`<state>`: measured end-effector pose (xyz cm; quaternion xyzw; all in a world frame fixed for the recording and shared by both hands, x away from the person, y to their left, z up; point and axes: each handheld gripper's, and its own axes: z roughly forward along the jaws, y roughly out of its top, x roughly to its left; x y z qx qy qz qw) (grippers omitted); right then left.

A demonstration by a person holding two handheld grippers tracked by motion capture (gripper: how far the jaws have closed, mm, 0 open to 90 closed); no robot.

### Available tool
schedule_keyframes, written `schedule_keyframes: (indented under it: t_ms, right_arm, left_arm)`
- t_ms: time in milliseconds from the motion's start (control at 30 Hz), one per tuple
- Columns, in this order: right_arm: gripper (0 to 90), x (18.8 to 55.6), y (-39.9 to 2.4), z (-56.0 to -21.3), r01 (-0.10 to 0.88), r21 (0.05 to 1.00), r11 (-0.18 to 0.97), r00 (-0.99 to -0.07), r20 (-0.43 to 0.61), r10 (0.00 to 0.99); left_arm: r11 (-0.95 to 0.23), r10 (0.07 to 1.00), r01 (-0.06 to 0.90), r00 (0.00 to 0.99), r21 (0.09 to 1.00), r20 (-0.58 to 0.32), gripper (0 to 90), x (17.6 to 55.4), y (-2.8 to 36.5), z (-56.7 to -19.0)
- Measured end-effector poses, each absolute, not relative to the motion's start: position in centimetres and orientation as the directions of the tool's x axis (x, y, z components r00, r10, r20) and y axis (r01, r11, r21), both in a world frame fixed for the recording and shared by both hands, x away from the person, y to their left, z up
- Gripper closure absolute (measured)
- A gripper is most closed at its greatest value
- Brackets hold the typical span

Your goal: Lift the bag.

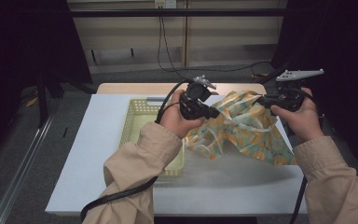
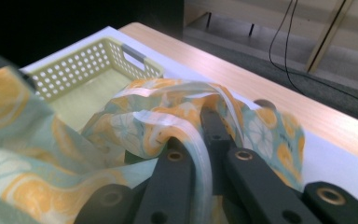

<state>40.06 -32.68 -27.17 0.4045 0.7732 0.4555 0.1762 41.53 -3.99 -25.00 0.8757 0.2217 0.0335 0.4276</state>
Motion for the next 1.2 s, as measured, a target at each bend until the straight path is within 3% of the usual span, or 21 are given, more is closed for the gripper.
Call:
schedule_keyframes:
  t_ms: [333,667,1200]
  right_arm:
    - [89.8,41.2,-32.4,-25.9,0.444,0.874,0.195,-0.605,0.132,0.785]
    - [89.8,41.4,-33.2,-24.5,0.404,0.906,0.127,-0.568,0.139,0.811]
    - [89.5,41.2,-31.0,-27.4,0.469,0.862,0.193,-0.614,0.161,0.773]
  left_arm:
    - [-0.469,0.477,0.36,0.872,0.806,-0.112,90.0,44.3,-3.5,-20.6]
    - [-0.453,0.477,0.302,0.877,0.839,-0.059,90.0,45.1,-3.8,-16.6]
    - [-0.515,0.456,0.377,0.881,0.77,-0.127,90.0,44.5,-1.6,-22.1]
